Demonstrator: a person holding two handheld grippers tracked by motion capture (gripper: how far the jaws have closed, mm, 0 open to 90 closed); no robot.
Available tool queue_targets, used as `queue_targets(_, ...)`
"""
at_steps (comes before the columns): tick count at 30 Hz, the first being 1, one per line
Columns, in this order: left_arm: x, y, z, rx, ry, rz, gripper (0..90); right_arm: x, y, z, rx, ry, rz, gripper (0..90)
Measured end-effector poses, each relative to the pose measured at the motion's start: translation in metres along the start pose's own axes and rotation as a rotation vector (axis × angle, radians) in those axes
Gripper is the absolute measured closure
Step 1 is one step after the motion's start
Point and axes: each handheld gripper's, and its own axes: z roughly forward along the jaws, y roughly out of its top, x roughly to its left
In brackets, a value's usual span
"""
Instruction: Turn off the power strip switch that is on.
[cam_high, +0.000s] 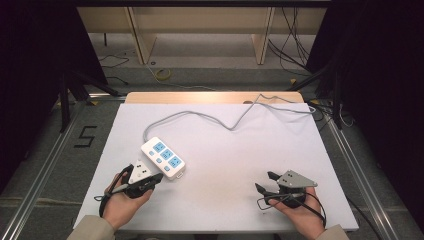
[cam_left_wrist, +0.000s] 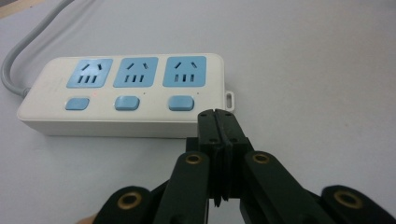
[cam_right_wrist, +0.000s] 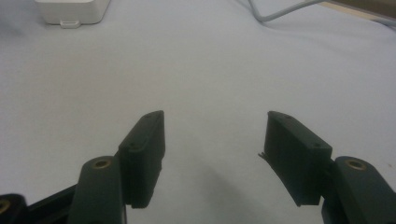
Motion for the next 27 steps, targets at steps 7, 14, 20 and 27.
queue_targets(7, 0.009, 0.008, 0.001, 0.01, 0.021, -0.005, 89.5, 0.001, 0.0, 0.0, 0.002, 0.008, 0.001, 39.5)
queue_targets(14, 0.013, 0.013, 0.003, 0.011, 0.045, -0.003, 89.5, 0.001, 0.001, 0.0, -0.001, 0.014, -0.004, 40.4)
queue_targets(20, 0.017, 0.015, 0.005, 0.013, 0.052, -0.012, 89.5, 0.001, 0.001, 0.0, 0.0, 0.019, -0.002, 39.5)
queue_targets(27, 0.02, 0.019, 0.006, 0.008, 0.051, -0.026, 89.5, 0.0, 0.001, 0.0, -0.007, 0.023, -0.003, 35.4)
